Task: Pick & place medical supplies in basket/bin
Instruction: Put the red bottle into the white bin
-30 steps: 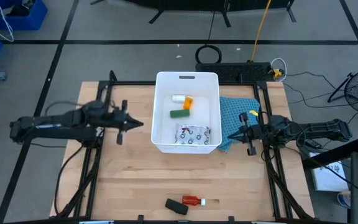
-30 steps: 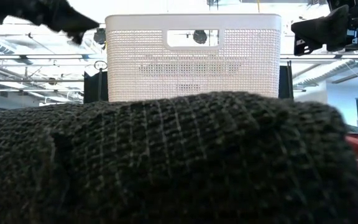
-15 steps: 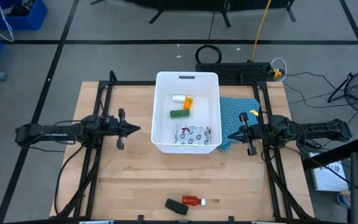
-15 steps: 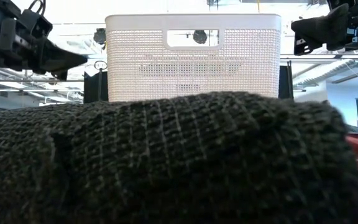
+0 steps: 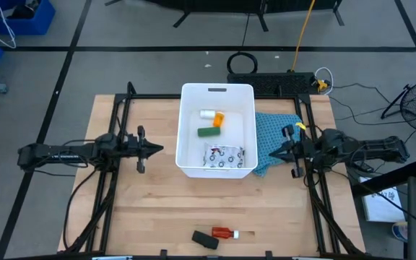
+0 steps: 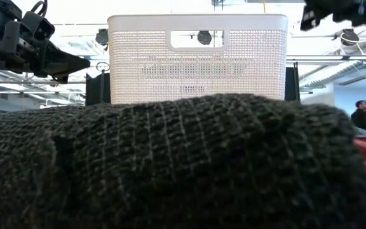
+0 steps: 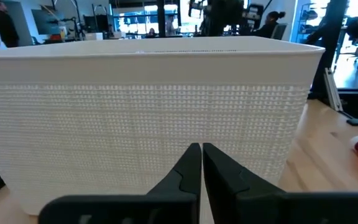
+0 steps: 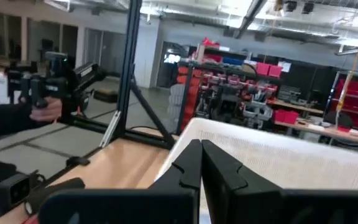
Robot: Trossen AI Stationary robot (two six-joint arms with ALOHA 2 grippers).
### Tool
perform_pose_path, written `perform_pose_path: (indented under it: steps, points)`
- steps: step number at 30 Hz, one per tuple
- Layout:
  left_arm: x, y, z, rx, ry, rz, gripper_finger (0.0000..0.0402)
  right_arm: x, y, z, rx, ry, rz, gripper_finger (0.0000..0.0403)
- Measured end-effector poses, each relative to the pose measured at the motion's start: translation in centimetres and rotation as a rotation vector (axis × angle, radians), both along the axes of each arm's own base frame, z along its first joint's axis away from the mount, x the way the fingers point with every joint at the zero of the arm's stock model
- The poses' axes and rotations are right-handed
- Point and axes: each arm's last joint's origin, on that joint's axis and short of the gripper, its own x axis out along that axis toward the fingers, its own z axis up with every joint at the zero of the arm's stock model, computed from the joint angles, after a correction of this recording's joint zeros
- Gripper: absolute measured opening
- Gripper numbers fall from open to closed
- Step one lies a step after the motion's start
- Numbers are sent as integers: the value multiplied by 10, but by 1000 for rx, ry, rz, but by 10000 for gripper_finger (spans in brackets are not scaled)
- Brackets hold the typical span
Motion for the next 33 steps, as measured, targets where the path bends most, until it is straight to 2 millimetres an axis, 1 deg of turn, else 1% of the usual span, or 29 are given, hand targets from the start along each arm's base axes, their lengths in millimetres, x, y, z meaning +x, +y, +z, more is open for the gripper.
perform_pose_path:
  steps: [5,8,10,13,17,22,25,29,31,33]
  points:
    - [0,0,0,-7,0,1,11,6,7,53,-57,27,-39,0]
    - [0,0,0,-6,-2,1,3,17,15,82,-101,76,-29,0]
    - [0,0,0,-9,-2,1,4,28,22,95,-123,126,-22,1]
    - [0,0,0,-24,-3,2,14,46,36,113,-119,205,-22,15]
    - [0,0,0,-47,-3,3,24,73,63,128,-116,331,-44,46]
    - [0,0,0,-62,-3,3,25,105,107,132,-125,481,-49,74]
    - [0,0,0,-75,-2,2,26,120,139,127,-122,532,10,90]
    - [0,0,-1,-77,3,2,26,134,179,102,-88,613,25,130]
    - [0,0,-1,-79,3,2,26,141,194,88,-49,646,20,157]
    - [0,0,-1,-87,3,2,26,148,206,75,19,678,13,186]
